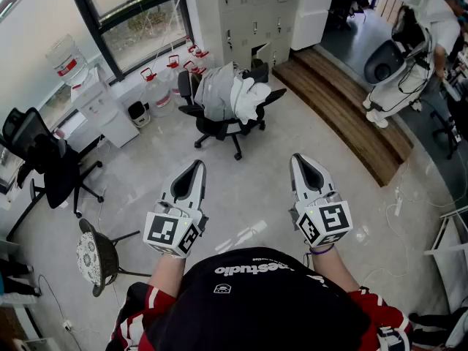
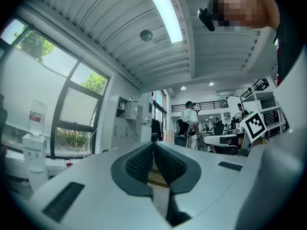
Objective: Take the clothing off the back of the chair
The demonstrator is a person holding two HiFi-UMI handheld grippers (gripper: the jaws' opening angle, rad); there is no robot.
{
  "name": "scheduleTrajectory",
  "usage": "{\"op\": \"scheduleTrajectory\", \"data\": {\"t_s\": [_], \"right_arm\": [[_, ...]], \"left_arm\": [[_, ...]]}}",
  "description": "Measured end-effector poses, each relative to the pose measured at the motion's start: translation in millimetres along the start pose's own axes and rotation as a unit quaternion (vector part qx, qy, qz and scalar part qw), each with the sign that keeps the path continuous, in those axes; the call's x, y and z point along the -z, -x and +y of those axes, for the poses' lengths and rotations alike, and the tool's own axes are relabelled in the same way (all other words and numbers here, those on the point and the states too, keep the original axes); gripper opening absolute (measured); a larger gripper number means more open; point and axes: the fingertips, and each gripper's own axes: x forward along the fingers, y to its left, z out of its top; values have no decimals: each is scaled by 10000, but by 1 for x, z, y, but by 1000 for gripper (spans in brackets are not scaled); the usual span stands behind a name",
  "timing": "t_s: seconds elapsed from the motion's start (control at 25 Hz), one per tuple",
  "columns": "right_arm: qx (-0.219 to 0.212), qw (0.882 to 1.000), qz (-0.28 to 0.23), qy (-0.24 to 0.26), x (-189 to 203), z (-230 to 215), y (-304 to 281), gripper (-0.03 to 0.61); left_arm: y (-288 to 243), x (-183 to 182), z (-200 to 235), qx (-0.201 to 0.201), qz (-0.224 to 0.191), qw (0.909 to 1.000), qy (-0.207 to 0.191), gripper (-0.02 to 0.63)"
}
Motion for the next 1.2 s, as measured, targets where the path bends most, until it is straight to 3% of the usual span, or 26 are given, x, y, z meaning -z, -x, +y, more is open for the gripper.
{"op": "scheduleTrajectory", "data": {"t_s": [0.36, 0.6, 1.2], "right_arm": [[-64, 10000, 25, 57, 1, 3, 2, 14], [-108, 9993, -70, -338, 1, -3, -1, 14], [-469, 9977, 135, -467, 18, -28, 2, 14]], "left_arm": [[0, -1, -2, -5, 47, 10000, -31, 29], [-3, 4, -1, -21, 86, 10000, 37, 29], [-17, 13, -26, -276, 193, 9994, -11, 29]]}}
